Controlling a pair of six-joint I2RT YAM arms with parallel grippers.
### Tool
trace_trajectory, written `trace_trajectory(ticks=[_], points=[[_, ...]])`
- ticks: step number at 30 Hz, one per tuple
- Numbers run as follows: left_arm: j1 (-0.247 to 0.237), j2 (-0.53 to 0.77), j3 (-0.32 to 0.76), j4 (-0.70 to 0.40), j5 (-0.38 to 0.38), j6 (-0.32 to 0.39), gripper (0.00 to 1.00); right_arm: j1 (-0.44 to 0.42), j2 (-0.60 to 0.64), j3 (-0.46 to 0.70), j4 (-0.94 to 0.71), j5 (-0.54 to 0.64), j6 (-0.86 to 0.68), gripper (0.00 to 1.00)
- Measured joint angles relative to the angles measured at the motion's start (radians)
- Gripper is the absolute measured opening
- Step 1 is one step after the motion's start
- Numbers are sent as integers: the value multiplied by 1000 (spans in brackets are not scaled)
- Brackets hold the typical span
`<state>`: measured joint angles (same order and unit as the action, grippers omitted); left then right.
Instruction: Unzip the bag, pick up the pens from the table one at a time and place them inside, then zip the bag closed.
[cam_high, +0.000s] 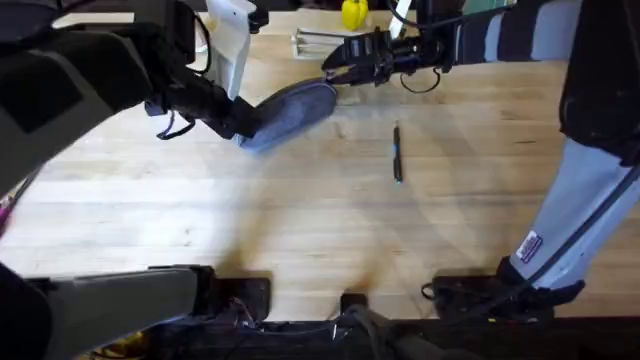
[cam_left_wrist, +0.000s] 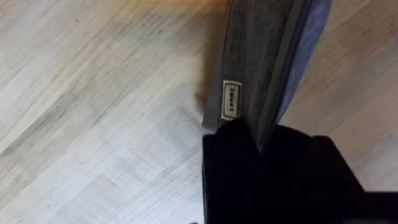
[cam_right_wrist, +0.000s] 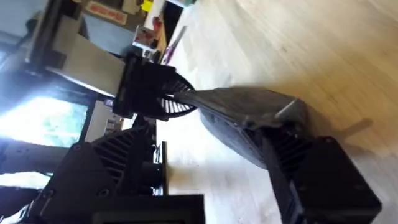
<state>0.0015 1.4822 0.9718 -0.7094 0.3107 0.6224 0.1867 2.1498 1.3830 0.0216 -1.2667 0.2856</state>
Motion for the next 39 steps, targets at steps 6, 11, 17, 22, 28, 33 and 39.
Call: trace_trajectory(ticks=[6, 11, 17, 22, 28, 33, 39], points=[[0, 0, 0, -1, 0, 0, 42, 22, 0, 86, 3, -101, 14, 994], [0, 0, 0, -1, 0, 0, 42, 46, 0, 135, 2, -132, 29, 994], [0, 0, 0, -1, 0, 0, 42, 61, 0, 169, 2, -141, 34, 994], [0, 0, 0, -1, 0, 0, 42, 51, 0, 186, 1, -122, 36, 994], [0, 0, 0, -1, 0, 0, 42, 16, 0, 188, -30, 4, 36, 994], [0, 0, 0, -1, 0, 0, 42, 0, 0, 190, -184, 198, 27, 994], [0, 0, 0, -1, 0, 0, 42, 28, -2, 193, -320, 364, -20, 994]])
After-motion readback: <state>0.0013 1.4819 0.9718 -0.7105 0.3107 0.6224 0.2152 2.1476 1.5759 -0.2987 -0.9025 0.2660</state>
